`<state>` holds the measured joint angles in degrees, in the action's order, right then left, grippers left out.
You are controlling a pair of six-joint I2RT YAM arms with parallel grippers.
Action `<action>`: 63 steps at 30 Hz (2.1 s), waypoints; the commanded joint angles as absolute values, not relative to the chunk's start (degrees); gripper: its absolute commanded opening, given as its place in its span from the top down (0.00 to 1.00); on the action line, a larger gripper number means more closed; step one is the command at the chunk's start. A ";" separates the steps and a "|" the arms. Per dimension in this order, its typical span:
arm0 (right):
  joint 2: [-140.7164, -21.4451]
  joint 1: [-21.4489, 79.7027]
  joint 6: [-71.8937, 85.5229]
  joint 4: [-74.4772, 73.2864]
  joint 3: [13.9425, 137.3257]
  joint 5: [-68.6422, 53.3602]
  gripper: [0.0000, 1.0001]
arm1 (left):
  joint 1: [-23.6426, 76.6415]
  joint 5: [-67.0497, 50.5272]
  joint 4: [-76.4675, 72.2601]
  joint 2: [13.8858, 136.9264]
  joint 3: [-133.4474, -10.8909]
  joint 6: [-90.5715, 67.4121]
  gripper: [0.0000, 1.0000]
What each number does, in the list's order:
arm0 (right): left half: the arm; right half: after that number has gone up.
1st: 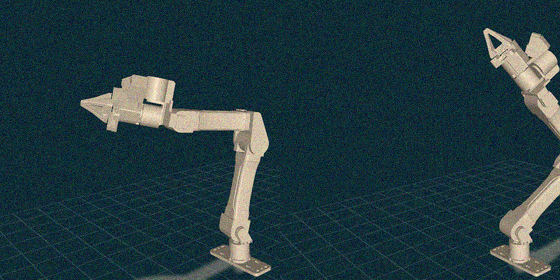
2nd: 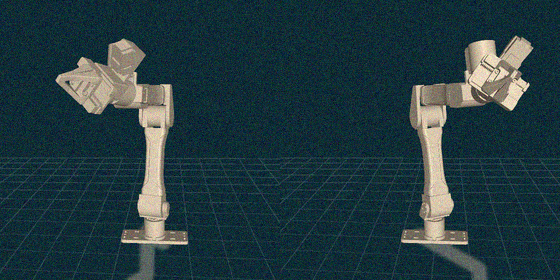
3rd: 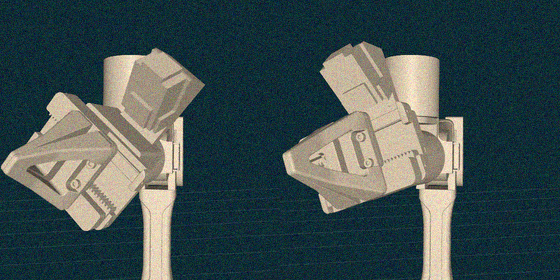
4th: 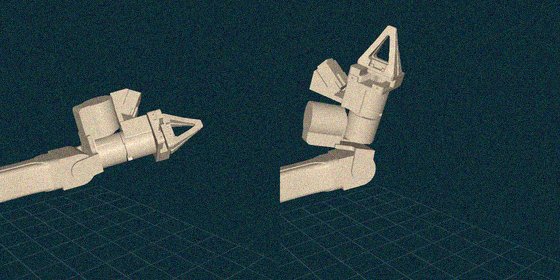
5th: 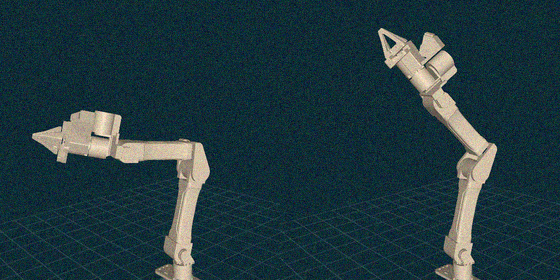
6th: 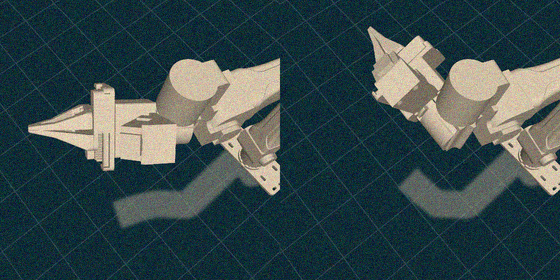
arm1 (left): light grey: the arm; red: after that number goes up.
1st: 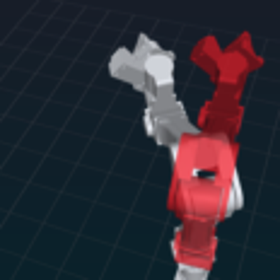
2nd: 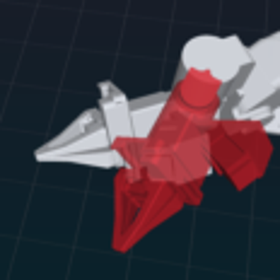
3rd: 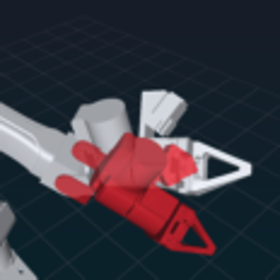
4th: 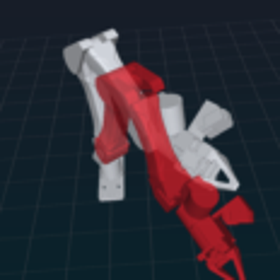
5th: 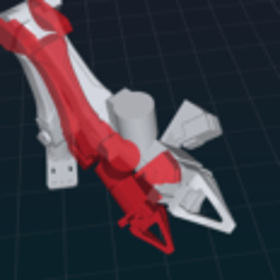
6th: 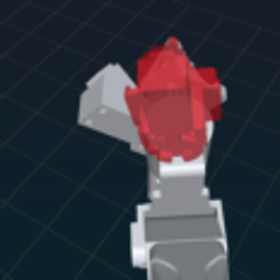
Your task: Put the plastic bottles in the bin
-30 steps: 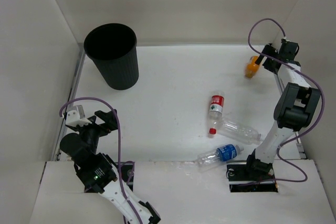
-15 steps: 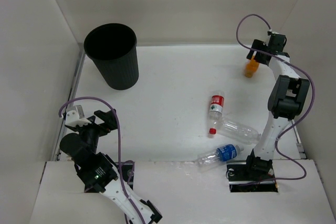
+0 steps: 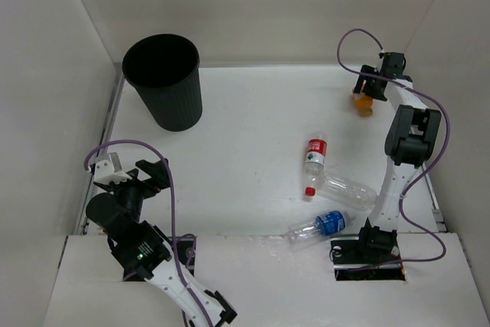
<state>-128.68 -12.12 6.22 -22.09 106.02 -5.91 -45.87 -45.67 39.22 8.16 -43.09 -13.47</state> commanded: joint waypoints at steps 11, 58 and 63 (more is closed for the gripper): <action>-130.60 -12.79 4.49 -26.27 111.70 -7.73 0.24 | -46.45 -46.58 36.83 9.05 -42.98 -14.06 0.00; -84.38 13.14 12.03 -28.74 105.03 -35.85 1.00 | -16.78 -59.68 13.99 48.58 -56.93 -14.50 0.00; -78.23 13.31 15.73 -25.40 100.64 -41.83 1.00 | -3.06 -56.87 6.52 59.57 -64.85 -18.71 0.00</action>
